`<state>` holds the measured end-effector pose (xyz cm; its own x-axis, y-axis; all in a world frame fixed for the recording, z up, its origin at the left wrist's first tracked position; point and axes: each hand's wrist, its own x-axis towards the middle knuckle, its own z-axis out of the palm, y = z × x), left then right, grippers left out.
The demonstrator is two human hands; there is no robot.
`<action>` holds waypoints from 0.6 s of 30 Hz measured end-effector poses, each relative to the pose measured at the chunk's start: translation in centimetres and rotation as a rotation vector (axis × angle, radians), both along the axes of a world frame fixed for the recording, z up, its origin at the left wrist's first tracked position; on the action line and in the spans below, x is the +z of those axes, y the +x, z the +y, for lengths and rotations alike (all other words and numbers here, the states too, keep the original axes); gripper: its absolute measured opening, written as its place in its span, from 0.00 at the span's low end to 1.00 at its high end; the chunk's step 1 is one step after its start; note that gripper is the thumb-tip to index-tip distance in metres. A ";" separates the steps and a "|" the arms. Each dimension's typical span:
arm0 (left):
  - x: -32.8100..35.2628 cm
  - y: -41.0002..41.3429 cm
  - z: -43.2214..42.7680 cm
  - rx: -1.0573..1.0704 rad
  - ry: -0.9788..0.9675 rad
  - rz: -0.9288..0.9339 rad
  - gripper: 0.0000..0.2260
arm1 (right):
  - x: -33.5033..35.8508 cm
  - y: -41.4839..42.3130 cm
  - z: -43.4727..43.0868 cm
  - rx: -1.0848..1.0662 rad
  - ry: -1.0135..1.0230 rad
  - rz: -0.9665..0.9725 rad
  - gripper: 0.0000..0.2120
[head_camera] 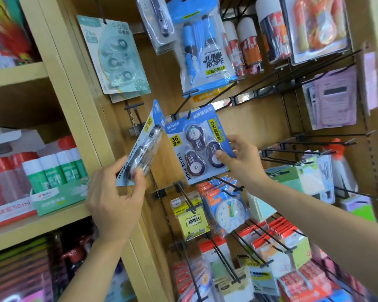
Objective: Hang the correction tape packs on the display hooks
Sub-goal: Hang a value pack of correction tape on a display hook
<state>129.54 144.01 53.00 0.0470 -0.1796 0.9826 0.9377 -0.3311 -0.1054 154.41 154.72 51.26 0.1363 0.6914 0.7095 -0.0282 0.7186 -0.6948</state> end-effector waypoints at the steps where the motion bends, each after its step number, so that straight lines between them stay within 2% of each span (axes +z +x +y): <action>1: 0.0 0.0 0.0 0.002 -0.005 0.005 0.12 | 0.1 -0.1 0.3 -0.002 -0.025 -0.011 0.13; 4: -0.1 0.0 0.0 -0.002 -0.013 -0.010 0.12 | 0.5 -0.7 0.8 -0.181 -0.035 -0.109 0.18; 7: -0.2 -0.1 0.2 -0.003 -0.005 -0.018 0.12 | 0.8 -1.2 0.3 -0.482 0.249 -0.265 0.27; 10: -0.1 -0.1 0.3 0.009 0.011 0.003 0.12 | 1.6 -2.8 0.0 -0.681 0.484 -0.631 0.30; 13: -0.2 -0.2 0.3 0.015 0.021 0.018 0.12 | 2.0 -4.9 1.8 -0.782 0.453 -0.919 0.35; 18: -0.2 -0.4 0.5 0.025 0.045 0.031 0.12 | 4.1 -6.6 5.6 -0.752 0.273 -1.148 0.37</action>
<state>129.13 144.54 52.77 0.0823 -0.2219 0.9716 0.9415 -0.3024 -0.1488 147.78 160.37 55.37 -0.3333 0.5365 0.7753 0.9014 0.4224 0.0953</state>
